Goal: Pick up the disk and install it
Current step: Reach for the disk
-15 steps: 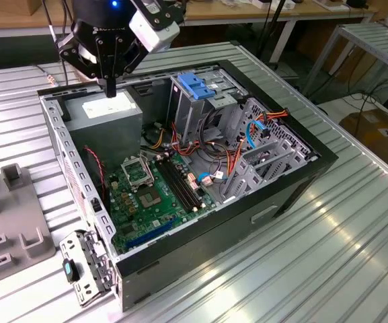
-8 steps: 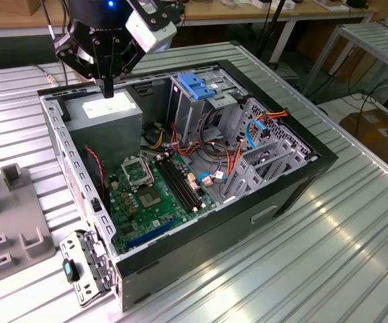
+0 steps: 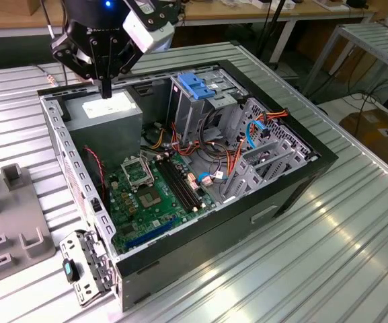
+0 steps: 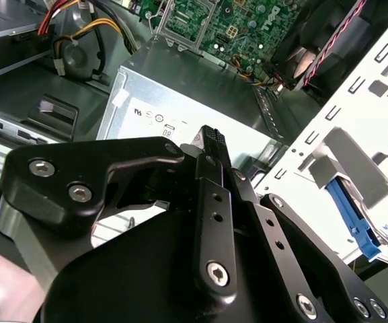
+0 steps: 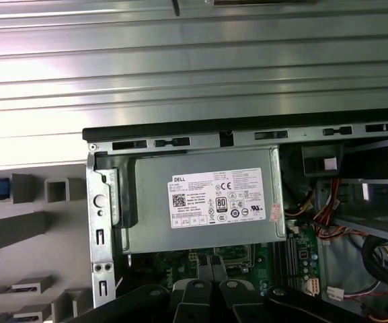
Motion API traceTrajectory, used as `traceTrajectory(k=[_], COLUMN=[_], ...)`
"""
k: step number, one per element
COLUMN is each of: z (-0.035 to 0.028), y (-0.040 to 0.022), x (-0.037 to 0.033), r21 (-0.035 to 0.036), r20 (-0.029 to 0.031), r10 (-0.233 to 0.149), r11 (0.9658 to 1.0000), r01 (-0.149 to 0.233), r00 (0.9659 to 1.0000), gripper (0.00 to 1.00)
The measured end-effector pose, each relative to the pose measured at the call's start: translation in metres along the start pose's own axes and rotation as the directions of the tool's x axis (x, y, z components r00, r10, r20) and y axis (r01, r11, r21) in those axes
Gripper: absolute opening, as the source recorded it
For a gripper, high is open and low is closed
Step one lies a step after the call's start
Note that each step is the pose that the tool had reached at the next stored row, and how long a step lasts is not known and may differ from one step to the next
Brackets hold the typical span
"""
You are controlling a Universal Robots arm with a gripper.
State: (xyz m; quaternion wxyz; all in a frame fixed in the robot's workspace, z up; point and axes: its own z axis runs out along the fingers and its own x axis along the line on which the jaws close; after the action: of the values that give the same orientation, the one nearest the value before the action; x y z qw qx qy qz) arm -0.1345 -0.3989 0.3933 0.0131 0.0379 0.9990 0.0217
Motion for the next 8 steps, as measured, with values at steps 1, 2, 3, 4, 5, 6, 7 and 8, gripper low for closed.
traceTrajectory(k=[1,2,3,4,5,6,7,8], z=[0.0000,0.0000,0.0000,0.0000,0.0000,0.0000,-0.0001,0.0000], y=[0.0000,-0.0001,-0.0001,-0.0002,-0.0003,-0.0004,-0.0004,-0.0005], x=[0.0005,0.0009,0.0017,0.0027,0.0037,0.0051,0.0058,0.0063], r21=[0.0000,0.0000,0.0000,0.0000,-0.0001,0.0000,0.0000,0.0000], r20=[-0.0001,-0.0001,0.0000,0.0000,0.0000,-0.0001,-0.0001,0.0000], r10=[0.000,0.000,0.000,0.000,0.000,0.000,0.000,0.000], r11=[1.0000,1.0000,1.0000,1.0000,1.0000,1.0000,1.0000,1.0000], r01=[0.000,0.000,0.000,0.000,0.000,0.000,0.000,0.000], r00=[1.0000,1.0000,1.0000,1.0000,1.0000,1.0000,1.0000,1.0000], gripper=[0.11,0.11,0.11,0.11,0.11,0.11,0.11,0.11])
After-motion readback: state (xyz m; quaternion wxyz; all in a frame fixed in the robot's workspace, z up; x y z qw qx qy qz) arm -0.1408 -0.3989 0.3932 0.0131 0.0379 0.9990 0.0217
